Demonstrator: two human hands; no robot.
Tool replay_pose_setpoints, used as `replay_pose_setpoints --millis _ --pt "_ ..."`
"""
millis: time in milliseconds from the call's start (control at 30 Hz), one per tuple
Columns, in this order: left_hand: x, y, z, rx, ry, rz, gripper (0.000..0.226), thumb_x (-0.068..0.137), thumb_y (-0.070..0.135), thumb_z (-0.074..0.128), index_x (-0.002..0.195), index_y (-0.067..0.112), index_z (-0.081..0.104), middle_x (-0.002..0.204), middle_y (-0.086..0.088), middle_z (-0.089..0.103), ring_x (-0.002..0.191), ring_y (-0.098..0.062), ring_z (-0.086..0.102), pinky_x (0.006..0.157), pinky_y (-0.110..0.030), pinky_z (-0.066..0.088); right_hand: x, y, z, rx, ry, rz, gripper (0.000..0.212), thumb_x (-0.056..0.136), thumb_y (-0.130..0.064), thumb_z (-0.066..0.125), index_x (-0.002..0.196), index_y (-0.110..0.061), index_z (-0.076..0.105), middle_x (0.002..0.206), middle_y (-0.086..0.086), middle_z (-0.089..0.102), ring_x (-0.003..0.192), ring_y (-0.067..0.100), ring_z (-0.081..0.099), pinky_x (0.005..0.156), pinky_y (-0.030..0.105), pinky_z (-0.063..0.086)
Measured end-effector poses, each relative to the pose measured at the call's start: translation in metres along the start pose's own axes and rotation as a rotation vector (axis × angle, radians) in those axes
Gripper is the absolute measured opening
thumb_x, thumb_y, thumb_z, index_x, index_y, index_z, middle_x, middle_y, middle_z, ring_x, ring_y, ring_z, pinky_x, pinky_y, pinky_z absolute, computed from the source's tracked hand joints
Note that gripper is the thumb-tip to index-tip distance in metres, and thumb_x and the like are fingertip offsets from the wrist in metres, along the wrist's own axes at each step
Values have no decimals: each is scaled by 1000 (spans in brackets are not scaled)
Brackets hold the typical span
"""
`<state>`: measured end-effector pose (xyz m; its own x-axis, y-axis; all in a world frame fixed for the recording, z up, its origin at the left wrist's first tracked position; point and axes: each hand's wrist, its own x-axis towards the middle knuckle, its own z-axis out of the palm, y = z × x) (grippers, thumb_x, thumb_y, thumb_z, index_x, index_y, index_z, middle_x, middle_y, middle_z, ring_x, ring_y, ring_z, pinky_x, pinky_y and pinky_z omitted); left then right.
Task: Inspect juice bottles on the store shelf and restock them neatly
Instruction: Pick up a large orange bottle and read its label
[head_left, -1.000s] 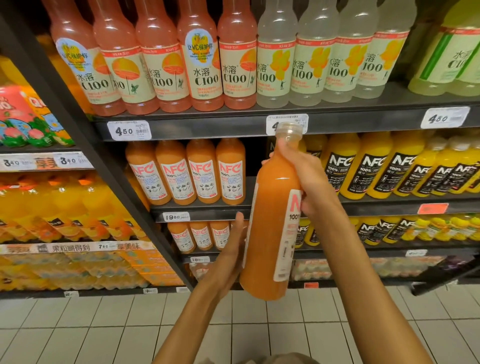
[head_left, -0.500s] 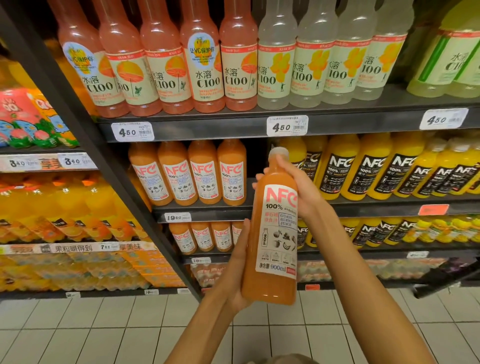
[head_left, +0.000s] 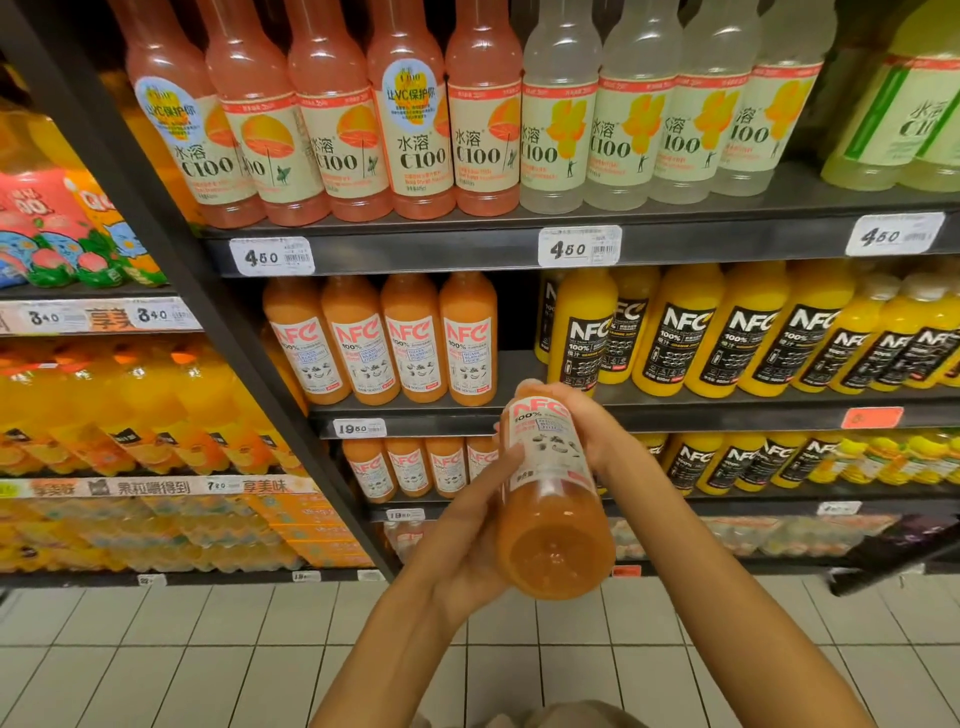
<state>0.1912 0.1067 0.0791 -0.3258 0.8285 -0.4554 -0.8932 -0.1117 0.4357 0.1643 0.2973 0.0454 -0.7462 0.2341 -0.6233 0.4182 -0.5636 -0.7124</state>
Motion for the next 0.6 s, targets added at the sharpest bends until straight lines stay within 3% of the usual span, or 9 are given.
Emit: replay_pose_setpoints --millis 100,133,233,367,500,600 --pt "-4 3 6 -6 -13 -10 57 69 28 71 121 11 55 105 -20 69 85 -32 71 65 -42 59 0 5 3 96 21 7 28 93 -23 53 69 -9 54 50 6 55 44 15 59 49 23 55" --pt "-4 4 7 -7 -12 -14 57 68 27 71 121 11 55 104 -20 69 84 -32 71 64 -42 59 0 6 3 121 13 -1 30 93 -21 52 66 -10 54 49 6 53 42 15 57 46 23 52" --pt "-6 2 4 -8 -13 2 57 68 29 72 120 11 57 105 -20 69 86 -33 70 65 -43 59 -6 2 6 103 -61 -73 20 90 -20 52 71 -12 52 66 8 51 59 19 54 62 32 49" --pt "-2 -10 -4 -4 23 39 67 66 50 69 121 12 62 110 -19 68 93 -33 68 74 -47 58 -18 -17 11 -2 -2 -144 19 88 -30 62 88 -12 59 69 9 66 66 22 63 78 39 52" --pt "4 -19 -10 148 43 122 74 47 54 85 109 18 70 107 -16 70 91 -31 70 68 -43 59 -33 -29 15 -23 -54 -205 38 86 -39 62 115 -14 57 112 20 66 102 34 64 99 50 46" --pt "4 -17 -16 274 34 189 88 39 48 92 116 18 63 113 -16 68 98 -31 68 75 -43 58 -49 -37 17 -101 -115 -253 29 88 -41 58 106 -19 63 119 19 65 111 35 61 101 51 44"
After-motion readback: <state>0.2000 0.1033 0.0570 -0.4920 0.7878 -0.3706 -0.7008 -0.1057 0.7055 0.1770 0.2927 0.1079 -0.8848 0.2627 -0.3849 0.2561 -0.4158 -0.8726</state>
